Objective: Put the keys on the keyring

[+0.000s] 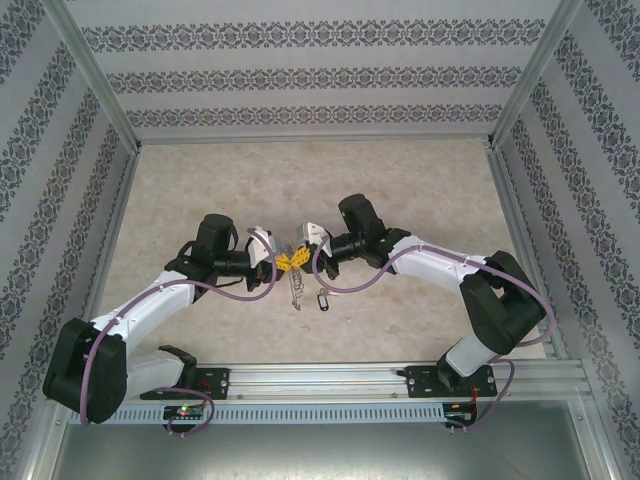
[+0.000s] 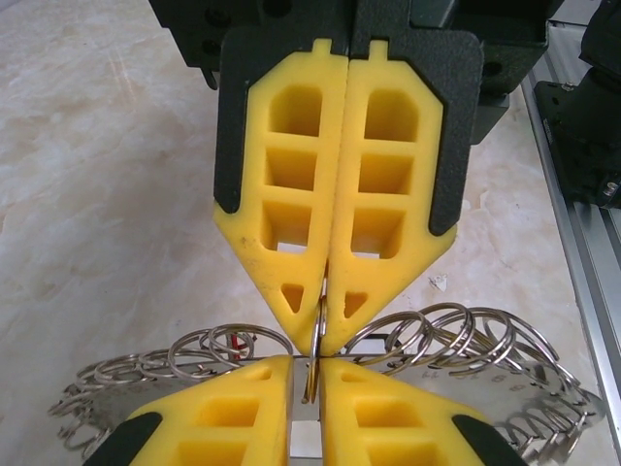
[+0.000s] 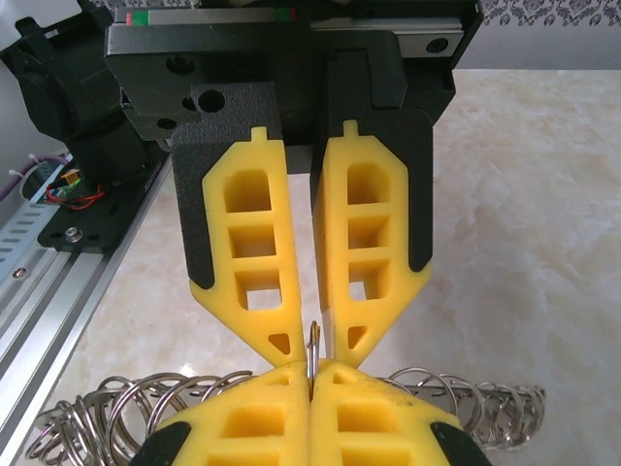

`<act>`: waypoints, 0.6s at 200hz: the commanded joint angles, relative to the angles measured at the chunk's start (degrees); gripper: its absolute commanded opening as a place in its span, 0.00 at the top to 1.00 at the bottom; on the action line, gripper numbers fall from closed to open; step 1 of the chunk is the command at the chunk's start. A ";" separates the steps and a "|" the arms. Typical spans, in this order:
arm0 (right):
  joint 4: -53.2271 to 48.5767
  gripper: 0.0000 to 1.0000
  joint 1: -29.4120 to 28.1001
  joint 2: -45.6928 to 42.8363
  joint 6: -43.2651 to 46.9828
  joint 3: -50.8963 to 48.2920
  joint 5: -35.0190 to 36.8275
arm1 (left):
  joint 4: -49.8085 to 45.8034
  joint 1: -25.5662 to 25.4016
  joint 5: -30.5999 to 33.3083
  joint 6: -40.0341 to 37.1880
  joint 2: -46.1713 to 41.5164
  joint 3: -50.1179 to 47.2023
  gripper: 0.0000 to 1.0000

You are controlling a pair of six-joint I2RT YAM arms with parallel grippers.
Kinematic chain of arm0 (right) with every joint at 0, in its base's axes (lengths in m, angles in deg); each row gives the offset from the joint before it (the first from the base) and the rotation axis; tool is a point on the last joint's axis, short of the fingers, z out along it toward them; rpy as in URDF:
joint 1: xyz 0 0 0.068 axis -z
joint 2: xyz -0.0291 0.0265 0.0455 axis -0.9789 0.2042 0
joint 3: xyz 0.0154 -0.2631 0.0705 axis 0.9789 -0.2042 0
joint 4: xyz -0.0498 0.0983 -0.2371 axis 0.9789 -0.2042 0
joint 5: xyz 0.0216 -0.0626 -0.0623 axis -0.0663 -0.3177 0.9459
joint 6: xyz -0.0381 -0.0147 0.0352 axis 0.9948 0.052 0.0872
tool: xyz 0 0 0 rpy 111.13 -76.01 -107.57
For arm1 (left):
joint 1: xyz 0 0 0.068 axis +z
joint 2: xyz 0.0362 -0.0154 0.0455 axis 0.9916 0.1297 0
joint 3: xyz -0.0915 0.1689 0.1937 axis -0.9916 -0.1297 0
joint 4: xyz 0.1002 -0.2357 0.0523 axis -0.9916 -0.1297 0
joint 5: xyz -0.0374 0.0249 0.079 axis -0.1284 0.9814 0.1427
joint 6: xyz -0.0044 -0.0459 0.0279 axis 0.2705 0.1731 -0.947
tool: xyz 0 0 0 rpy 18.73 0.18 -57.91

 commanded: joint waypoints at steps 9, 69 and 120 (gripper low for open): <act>2.19 1.00 -0.60 0.63 -0.63 1.05 -1.88 | 1.13 -0.89 -1.37 -0.79 -0.39 1.10 0.91; 0.00 0.91 -0.24 0.08 0.18 0.74 2.21 | 0.38 -0.84 1.38 -0.62 -2.72 0.63 1.00; -1.46 0.90 -0.07 -0.69 0.93 0.61 3.46 | 0.44 -0.82 2.11 -0.19 -3.52 0.22 1.00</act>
